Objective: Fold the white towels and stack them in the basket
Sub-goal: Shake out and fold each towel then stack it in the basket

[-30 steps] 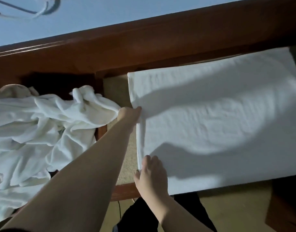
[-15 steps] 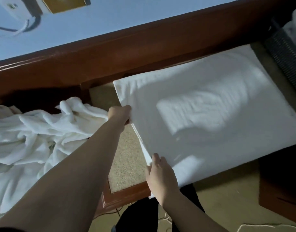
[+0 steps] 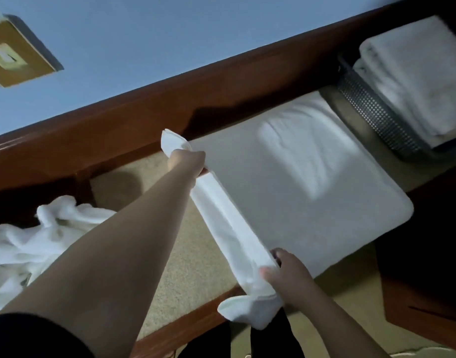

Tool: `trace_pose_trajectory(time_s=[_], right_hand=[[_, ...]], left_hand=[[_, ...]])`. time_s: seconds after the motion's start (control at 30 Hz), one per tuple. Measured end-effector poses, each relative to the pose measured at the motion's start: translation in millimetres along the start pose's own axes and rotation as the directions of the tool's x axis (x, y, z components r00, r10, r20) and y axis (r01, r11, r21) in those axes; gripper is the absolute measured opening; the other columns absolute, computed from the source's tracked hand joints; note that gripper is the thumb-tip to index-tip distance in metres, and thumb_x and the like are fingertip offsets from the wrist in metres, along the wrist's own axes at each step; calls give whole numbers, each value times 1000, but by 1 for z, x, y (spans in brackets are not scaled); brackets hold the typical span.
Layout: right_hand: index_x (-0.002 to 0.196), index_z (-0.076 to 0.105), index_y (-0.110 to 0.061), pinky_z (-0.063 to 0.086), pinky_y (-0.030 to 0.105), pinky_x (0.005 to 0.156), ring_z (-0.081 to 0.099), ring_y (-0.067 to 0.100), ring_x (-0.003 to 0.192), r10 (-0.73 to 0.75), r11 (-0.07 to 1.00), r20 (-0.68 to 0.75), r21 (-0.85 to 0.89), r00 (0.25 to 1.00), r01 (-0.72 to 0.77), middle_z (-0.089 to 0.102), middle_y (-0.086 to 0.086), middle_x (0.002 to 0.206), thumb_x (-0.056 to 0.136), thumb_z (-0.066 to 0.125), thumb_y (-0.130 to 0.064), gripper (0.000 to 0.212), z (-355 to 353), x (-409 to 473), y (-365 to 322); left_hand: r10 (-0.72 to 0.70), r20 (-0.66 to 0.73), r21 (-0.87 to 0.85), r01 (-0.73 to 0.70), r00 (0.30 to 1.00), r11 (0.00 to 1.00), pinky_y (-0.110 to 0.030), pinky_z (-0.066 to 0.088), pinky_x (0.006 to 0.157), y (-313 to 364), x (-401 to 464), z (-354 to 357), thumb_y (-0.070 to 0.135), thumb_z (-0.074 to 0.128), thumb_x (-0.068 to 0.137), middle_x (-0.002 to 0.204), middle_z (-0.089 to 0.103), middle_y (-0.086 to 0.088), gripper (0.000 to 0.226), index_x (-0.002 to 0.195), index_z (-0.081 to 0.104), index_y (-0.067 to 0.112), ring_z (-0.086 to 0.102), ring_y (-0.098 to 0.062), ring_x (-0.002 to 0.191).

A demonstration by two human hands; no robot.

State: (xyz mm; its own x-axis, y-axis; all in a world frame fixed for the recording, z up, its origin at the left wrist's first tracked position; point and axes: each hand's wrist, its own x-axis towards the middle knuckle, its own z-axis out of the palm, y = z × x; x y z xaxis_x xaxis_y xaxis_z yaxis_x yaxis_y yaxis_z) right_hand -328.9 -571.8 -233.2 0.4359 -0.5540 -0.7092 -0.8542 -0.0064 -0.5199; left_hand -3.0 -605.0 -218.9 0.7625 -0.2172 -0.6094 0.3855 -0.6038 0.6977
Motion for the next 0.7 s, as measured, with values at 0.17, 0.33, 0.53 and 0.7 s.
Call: trace_pose_trajectory(time_s=[0.17,0.33,0.53,0.7], right_hand=[[95,64,-23,49,23,64,64,10,85,88,996,35,-23,996,-87,67,-5,94,97,61,-22,4,-52,2,50],[107,54,-25,51,33,70,65,16,90,93,991,-104,109,990,-81,64,-1,101,106,52,-24,2,-94,8,80],[112,57,-21,49,25,67,63,12,92,151,943,-66,309,986,-123,64,3,106,108,52,-20,7,-115,20,120],[105,57,-26,46,26,73,62,13,91,61,946,-102,322,993,-25,63,1,99,109,50,-22,9,-112,22,142]], left_hand=[[-28,-16,-10,27,999,1000,-28,64,69,0,-13,48,7,62,78,83,76,-8,18,96,66,6,78,-23,72],[141,0,85,-141,990,986,-23,60,60,48,-27,107,13,61,83,81,79,-6,19,97,71,7,78,-19,65],[224,127,513,-257,966,819,-37,62,75,45,-24,150,14,59,89,121,62,-6,63,149,38,15,71,-24,90],[303,737,673,-696,604,-249,-49,40,114,17,-33,158,0,59,77,169,18,1,99,157,26,49,20,-29,152]])
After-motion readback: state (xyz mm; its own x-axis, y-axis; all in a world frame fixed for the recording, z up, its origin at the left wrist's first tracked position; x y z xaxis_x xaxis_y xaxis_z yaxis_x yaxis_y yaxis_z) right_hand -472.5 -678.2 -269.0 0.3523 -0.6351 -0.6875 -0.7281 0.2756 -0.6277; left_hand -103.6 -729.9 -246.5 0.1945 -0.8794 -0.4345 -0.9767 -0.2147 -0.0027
